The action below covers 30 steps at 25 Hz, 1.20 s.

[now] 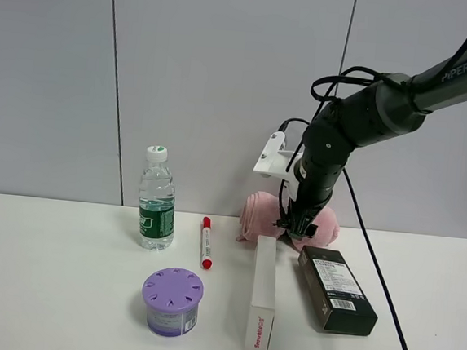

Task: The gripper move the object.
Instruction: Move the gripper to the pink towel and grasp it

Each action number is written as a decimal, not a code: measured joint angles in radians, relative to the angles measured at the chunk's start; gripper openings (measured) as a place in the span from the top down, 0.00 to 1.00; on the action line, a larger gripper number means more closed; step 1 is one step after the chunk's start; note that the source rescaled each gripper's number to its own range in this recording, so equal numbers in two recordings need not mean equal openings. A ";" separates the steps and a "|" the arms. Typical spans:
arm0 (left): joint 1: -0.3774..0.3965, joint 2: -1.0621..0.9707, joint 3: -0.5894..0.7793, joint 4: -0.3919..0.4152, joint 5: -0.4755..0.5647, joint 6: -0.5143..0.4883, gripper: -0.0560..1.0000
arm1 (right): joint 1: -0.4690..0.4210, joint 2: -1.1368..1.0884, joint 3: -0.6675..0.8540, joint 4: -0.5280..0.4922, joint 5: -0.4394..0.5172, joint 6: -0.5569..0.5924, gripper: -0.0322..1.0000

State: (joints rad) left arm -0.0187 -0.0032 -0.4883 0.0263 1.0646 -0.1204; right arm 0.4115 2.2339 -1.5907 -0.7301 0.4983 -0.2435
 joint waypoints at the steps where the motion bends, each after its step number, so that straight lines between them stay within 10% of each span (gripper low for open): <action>1: 0.000 0.000 0.000 0.000 0.000 0.000 0.00 | -0.004 0.009 0.000 -0.002 -0.018 0.000 0.19; 10: 0.000 0.000 0.000 0.000 0.000 0.000 0.00 | -0.006 0.049 0.000 -0.014 -0.184 -0.007 0.24; 30: 0.000 0.000 0.000 0.000 0.000 0.000 0.00 | -0.052 0.090 0.000 -0.036 -0.240 -0.086 0.42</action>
State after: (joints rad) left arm -0.0187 -0.0032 -0.4883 0.0263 1.0646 -0.1204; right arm 0.3592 2.3240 -1.5907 -0.7661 0.2581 -0.3299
